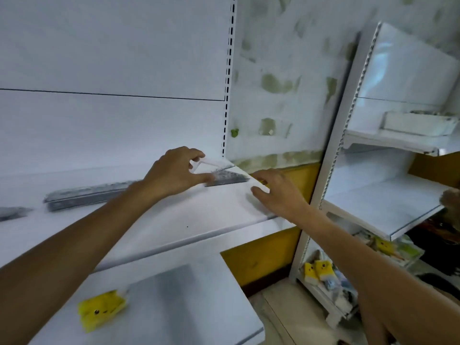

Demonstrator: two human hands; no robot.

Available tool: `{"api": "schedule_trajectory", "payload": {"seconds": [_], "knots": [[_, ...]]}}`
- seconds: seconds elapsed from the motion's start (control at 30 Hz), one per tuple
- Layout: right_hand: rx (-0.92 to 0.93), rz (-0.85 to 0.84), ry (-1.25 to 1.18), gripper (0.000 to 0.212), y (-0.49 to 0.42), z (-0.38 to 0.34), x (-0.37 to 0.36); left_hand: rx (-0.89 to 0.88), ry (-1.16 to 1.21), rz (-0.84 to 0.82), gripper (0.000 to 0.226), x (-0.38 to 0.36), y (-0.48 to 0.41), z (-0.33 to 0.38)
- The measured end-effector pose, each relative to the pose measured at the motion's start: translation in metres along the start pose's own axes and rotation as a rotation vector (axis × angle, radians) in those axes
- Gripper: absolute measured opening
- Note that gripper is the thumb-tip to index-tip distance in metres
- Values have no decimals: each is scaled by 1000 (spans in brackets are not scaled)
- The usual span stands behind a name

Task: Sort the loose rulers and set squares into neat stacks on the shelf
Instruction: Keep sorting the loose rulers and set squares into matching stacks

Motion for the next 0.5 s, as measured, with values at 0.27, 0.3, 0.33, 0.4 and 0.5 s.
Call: {"api": "schedule_trajectory", "payload": {"seconds": [0.27, 0.3, 0.33, 0.4, 0.5], "knots": [[224, -168, 92, 33, -2, -5, -28, 155, -43, 47, 62, -19, -14, -2], [239, -156, 106, 34, 1, -4, -31, 159, -49, 47, 63, -22, -16, -2], [246, -143, 105, 35, 2, -3, -33, 161, -58, 40, 63, -26, -19, -1], [264, -120, 88, 35, 3, -1, -34, 169, -71, 8, 64, -37, -26, 0], [282, -88, 73, 35, 4, -3, -32, 173, -43, -40, 63, -52, -41, 2]]}}
Point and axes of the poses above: each hand's wrist, its own y-axis away from the middle knuckle, its own x-axis out of the back of the hand, z = x × y, the point moved 7 cm from there along -y, towards the middle knuckle, and after that the axes turned 7 degrees about -x, right-handed, at the moved point
